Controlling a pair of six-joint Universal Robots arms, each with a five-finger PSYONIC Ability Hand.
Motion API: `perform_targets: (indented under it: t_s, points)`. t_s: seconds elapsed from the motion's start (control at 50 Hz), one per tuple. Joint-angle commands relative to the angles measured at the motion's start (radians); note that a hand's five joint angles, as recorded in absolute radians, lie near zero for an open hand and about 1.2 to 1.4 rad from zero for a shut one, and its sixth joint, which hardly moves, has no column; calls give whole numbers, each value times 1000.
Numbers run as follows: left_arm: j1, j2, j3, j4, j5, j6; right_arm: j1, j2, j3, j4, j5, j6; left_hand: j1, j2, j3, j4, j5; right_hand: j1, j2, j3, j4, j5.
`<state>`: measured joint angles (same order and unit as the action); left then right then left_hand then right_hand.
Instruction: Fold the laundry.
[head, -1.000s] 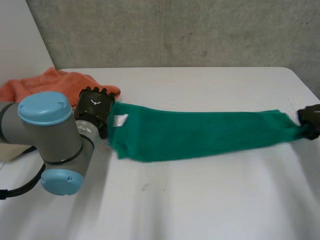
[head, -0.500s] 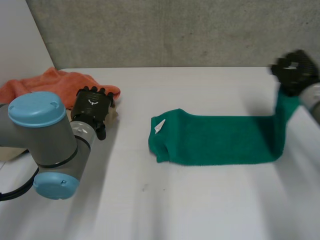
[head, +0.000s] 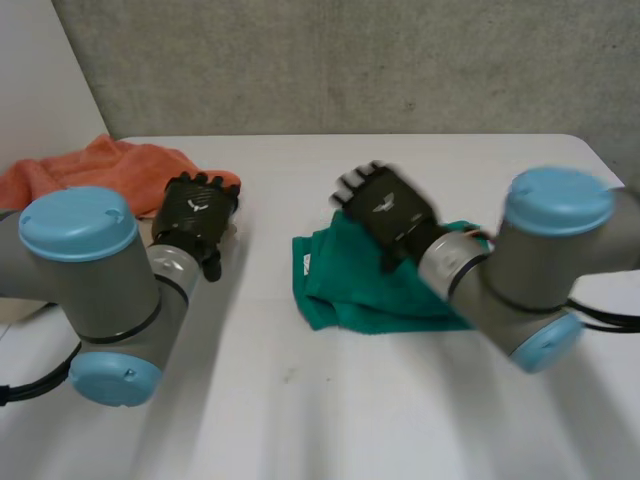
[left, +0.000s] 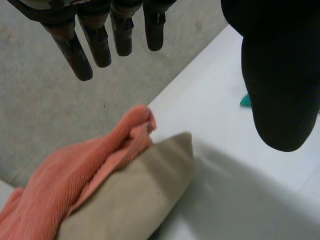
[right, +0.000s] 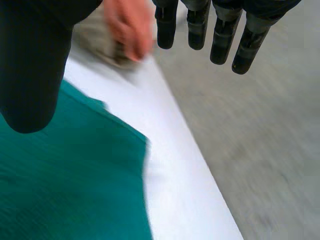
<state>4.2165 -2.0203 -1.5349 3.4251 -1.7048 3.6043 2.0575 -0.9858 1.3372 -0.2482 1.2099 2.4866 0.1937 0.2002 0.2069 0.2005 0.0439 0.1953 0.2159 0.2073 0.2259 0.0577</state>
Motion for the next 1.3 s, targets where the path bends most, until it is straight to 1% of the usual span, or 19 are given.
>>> perform_targets:
  t_s: [0.02, 0.08, 0.14, 0.16, 0.24, 0.3, 0.38, 0.48, 0.52, 0.64, 0.72, 0.88, 1.0, 1.06, 1.08, 1.14, 1.16, 1.18, 1.3]
  points:
    - [-113, -12, 59, 3, 65, 2, -172, -168, 94, 26, 69, 383, -1, -7, -14, -8, -26, -21, -41, -33, -51, -58]
    - [-142, -35, 70, 3, 106, 1, -253, -198, 160, 105, 68, 394, 46, 40, 33, 39, 21, -21, -41, -33, -51, -58]
    - [-187, -90, 88, 3, 162, 5, -286, -200, 191, 164, 66, 374, 70, 63, 56, 63, 45, -21, -41, -33, -51, -58]
    - [-208, -124, 111, 2, 180, 5, -298, -197, 210, 197, 65, 350, 131, 124, 118, 124, 106, -21, -41, -33, -51, -58]
    - [-220, -217, 186, -10, 186, 5, -309, -189, 264, 219, 65, 284, 211, 204, 197, 204, 186, -21, -41, -33, -51, -58]
    - [-224, -262, 223, -13, 180, 5, -321, -183, 290, 202, 66, 261, 231, 225, 218, 224, 206, -21, -41, -33, -51, -58]
    - [-222, -314, 266, -10, 160, 5, -329, -180, 326, 172, 65, 258, 398, 392, 385, 391, 373, 74, 54, 62, 44, 37]
    - [-217, -345, 295, -7, 151, 8, -329, -178, 347, 156, 62, 256, 762, 755, 749, 755, 737, 113, 92, 101, 82, 76]
    - [-217, -350, 295, -9, 149, 8, -326, -175, 350, 152, 62, 256, 792, 785, 779, 785, 767, 127, 107, 115, 97, 91]
    - [-219, -336, 273, -13, 117, 14, -323, -160, 352, 135, 62, 255, 1103, 1096, 1089, 1096, 1078, 166, 145, 154, 135, 129]
    - [-231, -314, 236, -15, 83, 13, -321, -146, 356, 126, 62, 255, 1121, 1114, 1108, 1114, 1096, 213, 192, 201, 182, 176]
    - [-248, -242, 134, -15, 60, 11, -321, -128, 361, 106, 68, 250, 1171, 1164, 1157, 1164, 1146, 239, 218, 227, 208, 202]
    - [-268, -241, 107, -15, 31, 5, -323, -110, 376, 70, 68, 226, 1127, 1120, 1114, 1120, 1102, 283, 262, 271, 252, 246]
    - [-268, -241, 113, -15, 30, 4, -324, -91, 379, 52, 68, 206, 603, 596, 590, 596, 578, 371, 350, 359, 340, 334]
    - [-268, -241, 114, -17, 30, 4, -324, -80, 378, 43, 68, 189, 377, 371, 364, 371, 353, 499, 478, 487, 468, 462]
    - [-267, -238, 114, -18, 28, 2, -327, -70, 375, 30, 69, 167, 358, 351, 344, 351, 333, 822, 801, 810, 791, 785]
    - [-265, -229, 111, -20, 25, 2, -327, -68, 369, 26, 74, 149, 334, 328, 321, 327, 309, 1126, 1105, 1114, 1095, 1089]
    - [-265, -221, 108, -20, 22, 2, -327, -68, 366, 27, 77, 141, 319, 313, 306, 313, 295, 1200, 1180, 1188, 1170, 1163]
    - [-254, -141, 84, -23, -9, -4, -324, -94, 349, 37, 146, 28, 290, 283, 277, 283, 265, 1201, 1180, 1189, 1170, 1164]
